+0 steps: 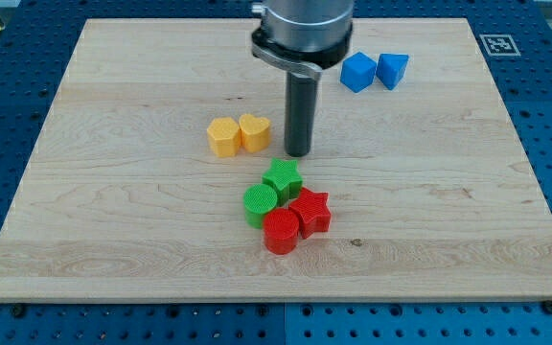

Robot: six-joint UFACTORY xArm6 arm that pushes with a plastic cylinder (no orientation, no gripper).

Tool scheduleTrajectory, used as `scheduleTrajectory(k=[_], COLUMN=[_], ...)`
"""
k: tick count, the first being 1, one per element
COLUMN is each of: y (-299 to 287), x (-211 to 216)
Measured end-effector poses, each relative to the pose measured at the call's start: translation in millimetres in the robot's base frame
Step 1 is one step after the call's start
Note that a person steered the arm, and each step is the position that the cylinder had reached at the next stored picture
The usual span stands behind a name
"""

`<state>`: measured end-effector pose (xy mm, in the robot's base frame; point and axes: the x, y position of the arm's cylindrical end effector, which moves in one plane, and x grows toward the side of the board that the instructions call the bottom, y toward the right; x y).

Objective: Push the hexagon slightly into the heart

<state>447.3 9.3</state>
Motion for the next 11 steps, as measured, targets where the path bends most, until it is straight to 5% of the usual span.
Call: scheduleTrajectory(k=[4,6,11], y=[-142.7,-130.7,-129.4], x=[2.2,-20.0,8.5])
